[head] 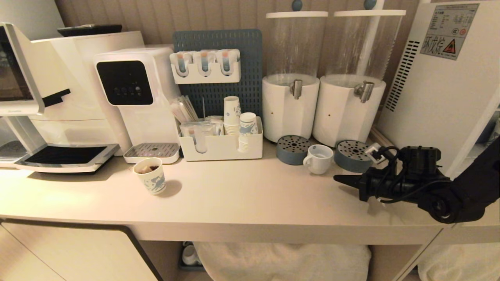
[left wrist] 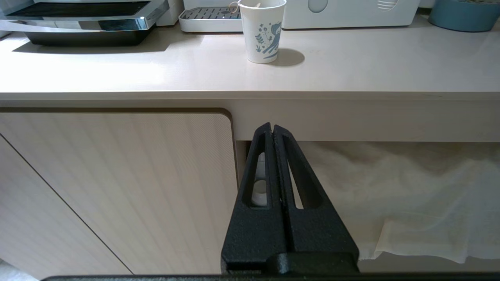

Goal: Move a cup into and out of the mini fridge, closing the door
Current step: Put the ceramic cup in the freezer

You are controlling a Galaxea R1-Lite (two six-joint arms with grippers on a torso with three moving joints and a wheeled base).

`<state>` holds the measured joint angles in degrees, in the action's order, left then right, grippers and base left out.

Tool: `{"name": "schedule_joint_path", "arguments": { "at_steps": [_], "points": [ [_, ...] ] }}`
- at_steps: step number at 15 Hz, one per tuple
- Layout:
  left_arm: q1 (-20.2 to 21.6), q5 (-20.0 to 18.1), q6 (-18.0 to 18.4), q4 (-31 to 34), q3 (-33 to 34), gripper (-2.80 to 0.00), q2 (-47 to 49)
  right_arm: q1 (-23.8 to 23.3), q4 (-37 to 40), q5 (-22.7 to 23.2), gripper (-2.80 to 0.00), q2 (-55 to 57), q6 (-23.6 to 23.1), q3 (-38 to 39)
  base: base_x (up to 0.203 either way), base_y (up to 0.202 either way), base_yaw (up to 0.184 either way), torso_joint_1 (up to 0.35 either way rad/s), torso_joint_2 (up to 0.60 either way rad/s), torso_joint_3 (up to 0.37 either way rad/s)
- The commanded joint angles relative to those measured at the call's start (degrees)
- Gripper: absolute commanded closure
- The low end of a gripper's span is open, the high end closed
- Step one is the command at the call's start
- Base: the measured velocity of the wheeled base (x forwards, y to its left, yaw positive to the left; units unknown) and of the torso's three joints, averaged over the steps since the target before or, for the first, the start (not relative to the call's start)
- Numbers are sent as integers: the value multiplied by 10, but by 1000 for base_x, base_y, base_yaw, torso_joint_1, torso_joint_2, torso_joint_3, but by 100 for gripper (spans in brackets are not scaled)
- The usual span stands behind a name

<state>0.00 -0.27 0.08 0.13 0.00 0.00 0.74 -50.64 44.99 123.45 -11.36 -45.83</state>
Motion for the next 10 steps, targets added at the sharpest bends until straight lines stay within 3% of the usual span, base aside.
{"name": "schedule_joint_path", "arguments": {
  "at_steps": [1,3,4,10],
  "points": [
    [0,0,0,0,0,0,0,4,0,-20,0,-7,3,-3,0,0,0,0,0,0],
    [0,0,0,0,0,0,0,6,-1,-27,0,-12,5,5,0,0,0,0,0,0],
    [0,0,0,0,0,0,1,5,-1,-27,-280,-14,5,9,0,0,0,0,0,0],
    [0,0,0,0,0,0,0,6,35,-27,-280,-43,20,2,0,0,0,0,0,0]
  ]
}}
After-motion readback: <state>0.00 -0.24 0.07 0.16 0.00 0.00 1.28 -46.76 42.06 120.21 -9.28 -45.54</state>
